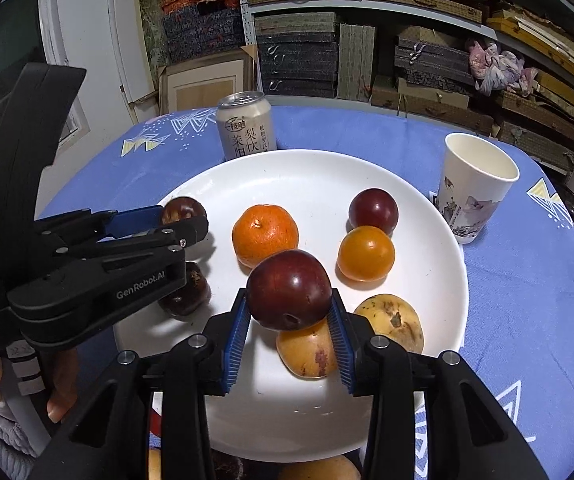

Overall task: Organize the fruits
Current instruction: 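Lower both held fruits onto the white plate and open both tools, then move both open tools back to the fruit pile beside the plate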

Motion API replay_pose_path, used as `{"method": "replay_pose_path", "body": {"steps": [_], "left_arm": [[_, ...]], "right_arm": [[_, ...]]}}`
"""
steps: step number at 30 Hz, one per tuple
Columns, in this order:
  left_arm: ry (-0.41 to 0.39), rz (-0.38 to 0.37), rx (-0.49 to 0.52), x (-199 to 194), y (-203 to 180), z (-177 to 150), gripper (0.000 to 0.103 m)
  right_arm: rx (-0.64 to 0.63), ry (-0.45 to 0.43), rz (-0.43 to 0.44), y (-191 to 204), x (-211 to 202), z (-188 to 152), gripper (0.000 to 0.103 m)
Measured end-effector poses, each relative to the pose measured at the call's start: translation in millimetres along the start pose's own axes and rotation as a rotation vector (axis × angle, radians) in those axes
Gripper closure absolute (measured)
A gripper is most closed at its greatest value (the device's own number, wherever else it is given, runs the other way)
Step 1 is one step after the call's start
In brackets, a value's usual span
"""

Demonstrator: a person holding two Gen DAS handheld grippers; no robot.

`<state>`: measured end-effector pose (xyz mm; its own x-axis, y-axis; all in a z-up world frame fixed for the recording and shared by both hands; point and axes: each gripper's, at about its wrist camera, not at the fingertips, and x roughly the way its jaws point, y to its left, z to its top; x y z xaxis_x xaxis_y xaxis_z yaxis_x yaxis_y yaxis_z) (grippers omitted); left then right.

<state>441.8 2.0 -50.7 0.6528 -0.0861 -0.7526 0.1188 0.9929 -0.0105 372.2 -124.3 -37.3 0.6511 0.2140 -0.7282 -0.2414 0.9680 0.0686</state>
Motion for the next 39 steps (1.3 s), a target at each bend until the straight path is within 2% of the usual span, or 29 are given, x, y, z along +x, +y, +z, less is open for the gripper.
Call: {"method": "replay_pose_path", "body": {"steps": [1, 3, 11, 15, 18, 22, 24, 28, 31, 34, 39], "left_arm": [[-0.007, 0.003, 0.008, -1.6, -1.0, 0.1, 0.055], [-0.021, 0.008, 0.017, -5.0, -2.0, -0.1, 0.038], [-0.050, -0.005, -0.002, -22.8, 1.8, 1.0, 0.036], [-0.071, -0.019, -0.042, -44.1, 13.0, -0.5, 0.032], [-0.096, -0.001, -0.054, -66.2, 18.5, -7.9, 0.029], [-0.097, -0.018, -0.053, -87.5, 13.5, -18.6, 0.029], [-0.108, -0.034, -0.036, -98.4, 4.0, -27.2, 0.029], [-0.124, -0.045, 0.018, -113.0, -14.3, -52.9, 0.028], [-0.120, -0.053, 0.038, -121.7, -18.6, -76.6, 0.028], [-0.097, -0.067, 0.035, -125.1, -13.5, -91.1, 0.028], [-0.079, -0.065, 0.020, -129.6, -5.8, -111.6, 0.027]], "right_arm": [[-0.006, -0.003, -0.004, -0.1, 0.1, 0.4, 0.062], [-0.009, -0.009, -0.004, -0.3, -1.6, 0.8, 0.061], [0.028, -0.057, -0.002, -11.6, -22.0, 9.2, 0.061], [0.052, -0.104, -0.003, -15.8, -50.6, 13.2, 0.061], [0.061, -0.133, -0.015, -16.3, -79.6, 2.5, 0.057], [0.154, -0.196, -0.029, -25.7, -130.9, -43.2, 0.047], [0.221, -0.206, -0.049, -32.1, -151.4, -76.0, 0.046], [0.370, -0.155, -0.046, -47.7, -167.4, -137.5, 0.046], [0.447, -0.114, -0.085, -56.1, -175.3, -172.7, 0.046], [0.478, -0.083, -0.099, -53.5, -188.5, -194.5, 0.047], [0.436, -0.119, -0.166, -37.1, -238.9, -205.8, 0.046]]}}
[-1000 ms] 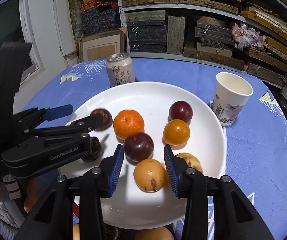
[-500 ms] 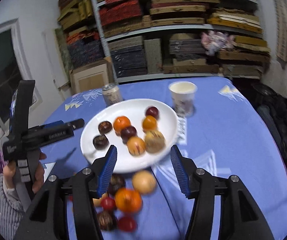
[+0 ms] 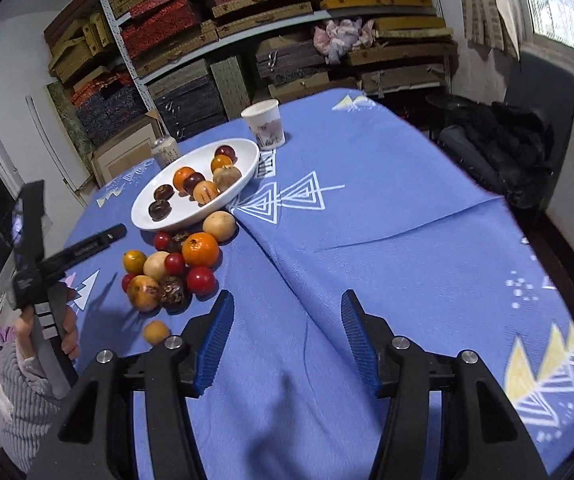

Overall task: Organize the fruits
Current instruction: 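Move both open tools back to the fruit pile beside the plate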

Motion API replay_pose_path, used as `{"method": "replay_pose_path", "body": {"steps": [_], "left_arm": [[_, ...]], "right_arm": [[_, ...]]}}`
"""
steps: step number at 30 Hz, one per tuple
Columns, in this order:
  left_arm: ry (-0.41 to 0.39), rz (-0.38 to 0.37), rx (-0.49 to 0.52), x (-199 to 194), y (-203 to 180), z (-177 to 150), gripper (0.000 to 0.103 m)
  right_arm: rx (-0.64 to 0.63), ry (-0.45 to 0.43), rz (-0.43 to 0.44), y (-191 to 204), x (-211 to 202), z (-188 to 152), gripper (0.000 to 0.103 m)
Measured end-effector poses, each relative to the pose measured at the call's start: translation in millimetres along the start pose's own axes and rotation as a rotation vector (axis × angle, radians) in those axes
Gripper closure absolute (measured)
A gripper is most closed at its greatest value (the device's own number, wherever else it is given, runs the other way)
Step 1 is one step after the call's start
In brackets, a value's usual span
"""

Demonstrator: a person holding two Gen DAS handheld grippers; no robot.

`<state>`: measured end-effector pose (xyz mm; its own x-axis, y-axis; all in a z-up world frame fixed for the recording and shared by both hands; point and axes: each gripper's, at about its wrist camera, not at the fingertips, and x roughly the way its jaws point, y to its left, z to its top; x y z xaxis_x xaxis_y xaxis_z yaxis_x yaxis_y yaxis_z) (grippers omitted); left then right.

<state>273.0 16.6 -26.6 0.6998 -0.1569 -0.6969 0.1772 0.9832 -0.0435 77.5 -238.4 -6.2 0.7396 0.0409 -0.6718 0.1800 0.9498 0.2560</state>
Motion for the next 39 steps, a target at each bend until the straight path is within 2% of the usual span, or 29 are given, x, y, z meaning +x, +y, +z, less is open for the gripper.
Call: {"method": "replay_pose_path", "body": {"steps": [3, 6, 9, 12, 18, 23, 26, 28, 35, 39], "left_arm": [[-0.018, 0.021, 0.048, -6.0, -10.7, -7.5, 0.027], [-0.032, 0.044, 0.099, -14.3, -20.3, -15.0, 0.027], [-0.023, 0.034, 0.096, -25.7, -14.1, -27.7, 0.019], [-0.023, 0.032, 0.092, -33.2, -8.7, -39.7, 0.018], [0.003, 0.109, 0.098, -29.5, -2.3, -62.1, 0.018], [0.001, 0.103, 0.046, -31.1, 4.0, -63.7, 0.018], [0.006, 0.095, 0.057, -27.2, -3.2, -66.9, 0.018], [0.002, 0.063, 0.074, -26.5, -9.7, -67.1, 0.018], [0.002, 0.025, 0.110, -21.1, -36.2, -69.4, 0.018], [-0.034, 0.003, 0.151, -27.6, -50.2, -71.1, 0.018]], "right_arm": [[-0.028, -0.032, -0.015, 9.5, -19.4, 0.9, 0.044], [-0.080, -0.046, 0.000, 27.4, -22.2, 0.1, 0.038], [-0.146, -0.050, 0.013, 42.1, -10.8, -3.8, 0.037], [-0.206, -0.070, 0.007, 47.5, 7.5, -13.8, 0.037], [-0.325, 0.026, 0.077, 46.4, 59.2, -6.2, 0.037], [-0.417, 0.082, 0.183, 63.6, 97.9, 13.3, 0.037], [-0.462, 0.091, 0.221, 72.8, 112.7, 14.3, 0.037], [-0.445, 0.102, 0.245, 70.2, 117.0, 14.8, 0.037], [-0.416, 0.097, 0.220, 65.4, 120.4, 15.7, 0.037], [-0.431, 0.101, 0.205, 67.6, 120.6, 11.6, 0.037]]}}
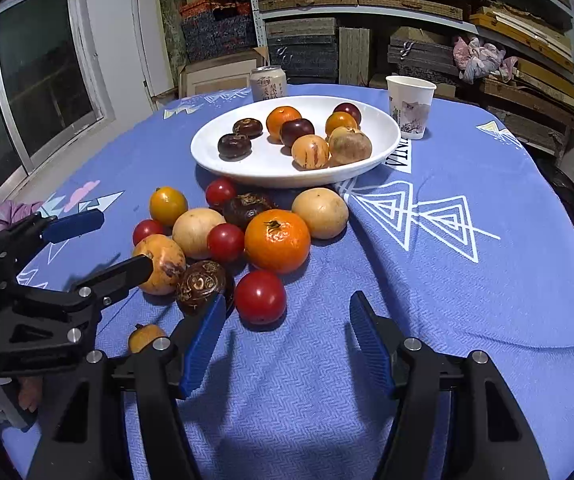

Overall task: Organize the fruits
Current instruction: 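Move both open tools back to the fruit pile beside the plate, then grasp a large orange fruit with the left tool while the right tool grasps a red tomato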

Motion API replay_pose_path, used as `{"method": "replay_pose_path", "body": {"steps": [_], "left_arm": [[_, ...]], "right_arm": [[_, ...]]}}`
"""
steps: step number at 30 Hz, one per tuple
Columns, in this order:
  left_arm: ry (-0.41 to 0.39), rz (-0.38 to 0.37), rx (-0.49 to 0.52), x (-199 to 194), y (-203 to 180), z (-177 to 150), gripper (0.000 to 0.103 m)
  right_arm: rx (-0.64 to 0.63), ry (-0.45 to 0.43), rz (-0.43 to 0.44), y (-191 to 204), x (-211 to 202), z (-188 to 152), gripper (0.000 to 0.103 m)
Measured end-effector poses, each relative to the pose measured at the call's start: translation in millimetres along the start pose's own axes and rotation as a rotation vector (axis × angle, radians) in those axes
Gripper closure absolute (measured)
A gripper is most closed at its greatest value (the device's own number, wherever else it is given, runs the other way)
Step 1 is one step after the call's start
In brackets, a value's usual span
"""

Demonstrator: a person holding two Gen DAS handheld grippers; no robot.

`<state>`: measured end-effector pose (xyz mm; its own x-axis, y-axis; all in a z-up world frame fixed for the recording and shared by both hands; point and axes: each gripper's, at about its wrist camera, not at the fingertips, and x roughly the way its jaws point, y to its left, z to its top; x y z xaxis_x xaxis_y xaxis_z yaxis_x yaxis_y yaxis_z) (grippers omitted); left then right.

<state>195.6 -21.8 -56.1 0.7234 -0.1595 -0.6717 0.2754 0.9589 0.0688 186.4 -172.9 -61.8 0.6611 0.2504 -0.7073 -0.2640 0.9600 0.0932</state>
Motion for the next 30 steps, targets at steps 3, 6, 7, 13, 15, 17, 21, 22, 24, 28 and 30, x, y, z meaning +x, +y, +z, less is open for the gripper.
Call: {"method": "replay_pose_path", "body": {"steps": [3, 6, 7, 13, 15, 17, 21, 22, 24, 28, 30], "left_arm": [[0.019, 0.013, 0.016, 7.6, -7.0, -0.3, 0.018], [0.054, 0.039, 0.015, 17.0, -5.5, -1.2, 0.016], [0.066, 0.023, -0.006, 19.0, -0.7, -1.0, 0.016], [0.023, 0.100, -0.049, 5.9, 23.3, -2.7, 0.011], [0.024, 0.108, -0.071, 1.5, 31.9, -3.7, 0.010], [0.041, 0.091, -0.085, 0.3, 35.9, -5.9, 0.009], [0.079, 0.037, -0.037, 2.7, 23.0, -12.3, 0.010], [0.079, 0.046, -0.016, 4.3, 18.6, -13.6, 0.010], [0.097, 0.036, -0.005, 8.6, 14.8, -15.4, 0.012], [0.090, -0.017, -0.036, 8.2, 17.0, -12.1, 0.027], [0.080, -0.029, -0.028, 7.3, 14.3, -11.2, 0.029]], "right_arm": [[-0.007, -0.004, -0.013, 1.5, -1.6, -1.3, 0.037], [0.009, -0.002, -0.014, -0.9, -2.0, -1.9, 0.037], [0.012, 0.000, -0.015, -1.7, -1.7, -1.8, 0.037], [0.010, 0.001, -0.029, -2.9, -1.9, -3.8, 0.037], [0.015, 0.000, -0.028, -3.9, -2.0, -3.9, 0.037], [0.015, 0.002, -0.027, -3.5, -0.7, -3.8, 0.037], [-0.008, 0.008, -0.032, 1.3, 2.4, -3.6, 0.037], [-0.012, 0.007, -0.034, 2.0, 3.0, -3.3, 0.037], [-0.014, 0.009, -0.034, 3.0, 4.3, -2.7, 0.038], [0.004, 0.017, -0.026, 2.7, 8.6, -0.2, 0.046], [0.006, 0.024, -0.017, 4.3, 10.4, 0.0, 0.046]]}}
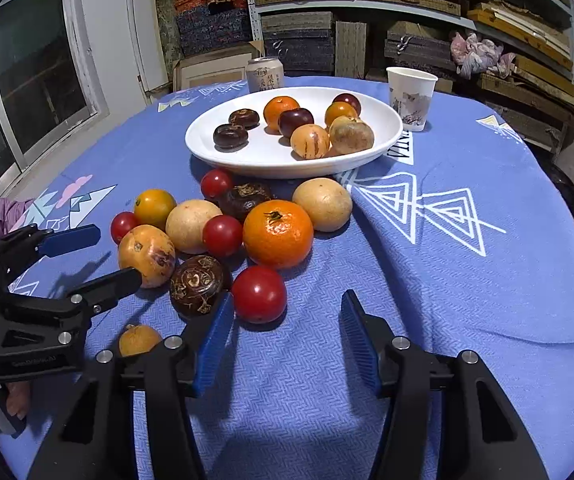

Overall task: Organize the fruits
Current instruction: 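Grasp a large orange fruit with the left tool while the right tool grasps a red tomato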

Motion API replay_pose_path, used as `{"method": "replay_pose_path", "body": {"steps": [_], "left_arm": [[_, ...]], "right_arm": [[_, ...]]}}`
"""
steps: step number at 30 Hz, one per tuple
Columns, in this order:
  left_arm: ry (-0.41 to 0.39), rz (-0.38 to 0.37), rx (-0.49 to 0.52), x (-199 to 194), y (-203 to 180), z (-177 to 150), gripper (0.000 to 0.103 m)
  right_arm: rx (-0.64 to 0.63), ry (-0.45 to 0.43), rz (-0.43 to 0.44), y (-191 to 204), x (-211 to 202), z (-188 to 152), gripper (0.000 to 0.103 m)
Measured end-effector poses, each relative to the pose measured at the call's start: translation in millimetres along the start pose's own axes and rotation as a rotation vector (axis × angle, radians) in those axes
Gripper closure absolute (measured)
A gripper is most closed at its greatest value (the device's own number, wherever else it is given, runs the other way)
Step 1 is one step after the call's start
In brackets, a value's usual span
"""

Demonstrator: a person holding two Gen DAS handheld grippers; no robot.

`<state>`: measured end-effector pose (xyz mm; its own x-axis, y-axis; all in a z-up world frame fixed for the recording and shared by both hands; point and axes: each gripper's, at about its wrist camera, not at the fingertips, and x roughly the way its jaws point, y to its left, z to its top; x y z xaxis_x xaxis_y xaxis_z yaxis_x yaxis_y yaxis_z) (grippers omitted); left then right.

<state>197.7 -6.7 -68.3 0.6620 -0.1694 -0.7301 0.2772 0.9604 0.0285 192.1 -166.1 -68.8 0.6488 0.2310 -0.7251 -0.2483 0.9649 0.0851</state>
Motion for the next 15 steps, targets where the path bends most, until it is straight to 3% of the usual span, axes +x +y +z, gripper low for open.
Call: {"method": "replay_pose_path", "body": {"steps": [4, 15], "left_arm": [[-0.040, -0.032, 0.020, -2.7, -8.5, 3.5, 0.029], [0.007, -0.060, 0.005, 18.4, -9.9, 15.2, 0.029]], "right_arm": [[-0.007, 0.002, -0.005, 3.0, 0.9, -0.4, 0.046], [0.014, 0.009, 0.000, 2.0, 5.1, 1.5, 0.050]]}}
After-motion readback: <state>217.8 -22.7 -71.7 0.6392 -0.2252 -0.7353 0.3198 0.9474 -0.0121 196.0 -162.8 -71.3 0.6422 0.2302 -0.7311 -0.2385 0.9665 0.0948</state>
